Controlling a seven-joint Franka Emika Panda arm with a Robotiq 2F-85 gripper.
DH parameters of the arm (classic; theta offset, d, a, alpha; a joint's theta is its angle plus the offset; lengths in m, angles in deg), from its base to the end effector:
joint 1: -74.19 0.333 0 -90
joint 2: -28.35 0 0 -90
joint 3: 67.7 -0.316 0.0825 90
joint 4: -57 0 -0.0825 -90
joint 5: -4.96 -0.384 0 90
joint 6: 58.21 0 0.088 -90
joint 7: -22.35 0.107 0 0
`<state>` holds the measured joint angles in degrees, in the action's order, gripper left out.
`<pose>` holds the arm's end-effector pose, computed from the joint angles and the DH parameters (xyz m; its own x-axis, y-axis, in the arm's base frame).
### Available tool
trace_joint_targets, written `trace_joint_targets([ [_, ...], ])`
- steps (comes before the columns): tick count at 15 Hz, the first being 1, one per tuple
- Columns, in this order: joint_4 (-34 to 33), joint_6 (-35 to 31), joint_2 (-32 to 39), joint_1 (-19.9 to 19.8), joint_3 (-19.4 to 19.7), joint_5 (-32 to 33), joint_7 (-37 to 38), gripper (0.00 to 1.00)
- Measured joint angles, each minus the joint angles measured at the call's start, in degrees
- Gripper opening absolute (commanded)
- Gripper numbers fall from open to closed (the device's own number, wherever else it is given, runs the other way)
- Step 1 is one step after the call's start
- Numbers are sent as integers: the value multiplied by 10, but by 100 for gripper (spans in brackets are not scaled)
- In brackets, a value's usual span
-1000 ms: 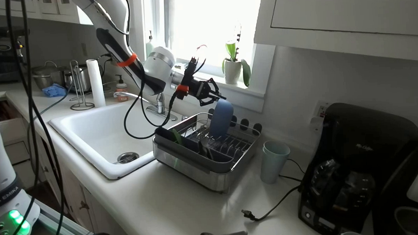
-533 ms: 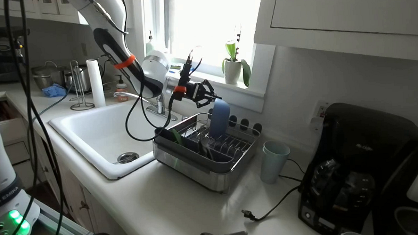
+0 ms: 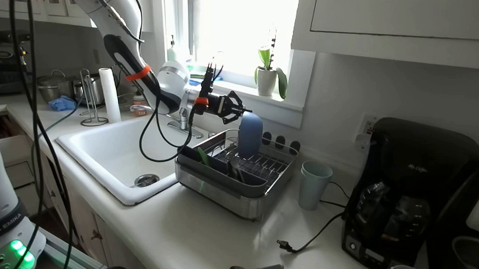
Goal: Turn the blue bowl in the drying rack in an upright position
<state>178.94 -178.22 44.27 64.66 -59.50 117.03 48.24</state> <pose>0.5448 -0.2194 0.3043 0.8354 0.3293 -0.4401 0.4546 0.0362 0.8900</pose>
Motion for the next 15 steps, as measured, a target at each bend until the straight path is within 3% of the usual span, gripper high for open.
trace_joint_targets([
  [5,8,77,4,2,-17,-59,-7,1],
  [15,-6,81,13,1,-28,-65,11,1],
])
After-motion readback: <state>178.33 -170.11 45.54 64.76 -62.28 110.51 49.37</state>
